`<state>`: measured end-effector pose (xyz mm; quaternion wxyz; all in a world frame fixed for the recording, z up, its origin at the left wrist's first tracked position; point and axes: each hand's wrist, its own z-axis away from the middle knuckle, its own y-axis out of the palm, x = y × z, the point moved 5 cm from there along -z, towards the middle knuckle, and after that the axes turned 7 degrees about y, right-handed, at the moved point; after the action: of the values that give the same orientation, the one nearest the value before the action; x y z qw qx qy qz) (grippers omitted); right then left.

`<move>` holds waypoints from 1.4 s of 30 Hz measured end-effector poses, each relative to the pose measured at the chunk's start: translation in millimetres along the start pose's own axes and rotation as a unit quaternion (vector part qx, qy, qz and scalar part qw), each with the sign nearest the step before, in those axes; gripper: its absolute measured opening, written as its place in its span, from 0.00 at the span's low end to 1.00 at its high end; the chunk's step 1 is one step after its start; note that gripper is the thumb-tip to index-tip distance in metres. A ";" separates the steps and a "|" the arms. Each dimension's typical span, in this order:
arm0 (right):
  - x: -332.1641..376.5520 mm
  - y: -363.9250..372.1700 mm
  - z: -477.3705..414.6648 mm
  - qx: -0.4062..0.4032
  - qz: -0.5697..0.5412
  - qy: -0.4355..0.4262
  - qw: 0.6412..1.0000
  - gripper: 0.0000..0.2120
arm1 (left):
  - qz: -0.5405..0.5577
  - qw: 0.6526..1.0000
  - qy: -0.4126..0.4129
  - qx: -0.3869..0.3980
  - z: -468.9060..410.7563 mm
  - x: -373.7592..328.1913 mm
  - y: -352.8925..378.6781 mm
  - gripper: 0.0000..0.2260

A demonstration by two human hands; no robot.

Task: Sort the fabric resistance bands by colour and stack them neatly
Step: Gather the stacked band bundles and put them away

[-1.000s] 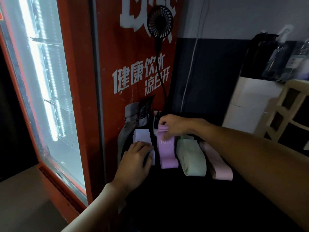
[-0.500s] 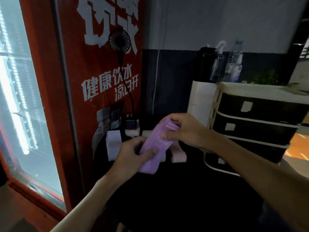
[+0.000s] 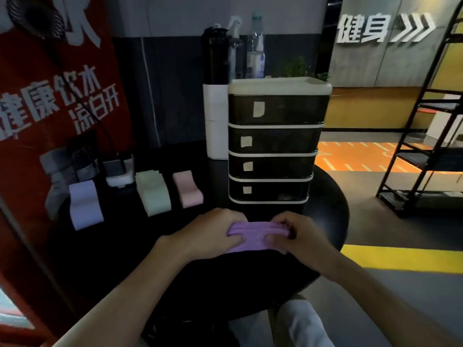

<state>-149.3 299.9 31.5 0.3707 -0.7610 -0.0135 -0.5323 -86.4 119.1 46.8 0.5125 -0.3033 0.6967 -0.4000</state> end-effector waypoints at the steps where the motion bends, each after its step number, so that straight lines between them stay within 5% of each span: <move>1: -6.0 -0.2 3.1 -0.008 0.012 0.000 1.000 0.11 | -0.012 1.000 -0.003 0.007 -3.0 -0.8 3.9 0.02; 5: -17.7 5.6 3.3 0.010 0.024 -0.007 1.000 0.27 | -0.032 0.999 -0.007 0.027 -3.0 -5.3 4.7 0.17; 10: -22.4 11.5 0.0 0.040 0.066 0.018 0.997 0.34 | -0.091 0.995 -0.001 0.031 -4.0 -19.3 8.9 0.13; 15: -21.5 7.0 1.3 0.022 0.057 0.001 0.998 0.24 | -0.034 0.999 0.003 0.024 -4.4 -18.3 6.6 0.08; 21: -23.4 3.5 3.8 -0.019 0.040 -0.008 0.999 0.12 | 0.099 0.991 -0.024 -0.084 20.9 8.5 0.5 0.15; 33: -37.9 1.7 6.1 -0.024 0.103 0.019 0.994 0.15 | 0.168 0.967 -0.031 -0.189 32.8 18.2 19.7 0.11; 38: -32.4 0.5 6.5 0.003 0.049 0.023 0.998 0.05 | 0.198 0.952 -0.062 -0.227 31.9 25.7 15.0 0.13; 42: -33.0 -10.1 1.3 -0.040 -0.030 0.057 0.997 0.10 | 0.263 0.930 -0.123 -0.226 20.9 28.1 7.2 0.20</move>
<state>-166.7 320.2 9.8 0.3235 -0.7427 0.0062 -0.5863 -74.6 94.1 24.1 0.5987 -0.2634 0.7552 -0.0425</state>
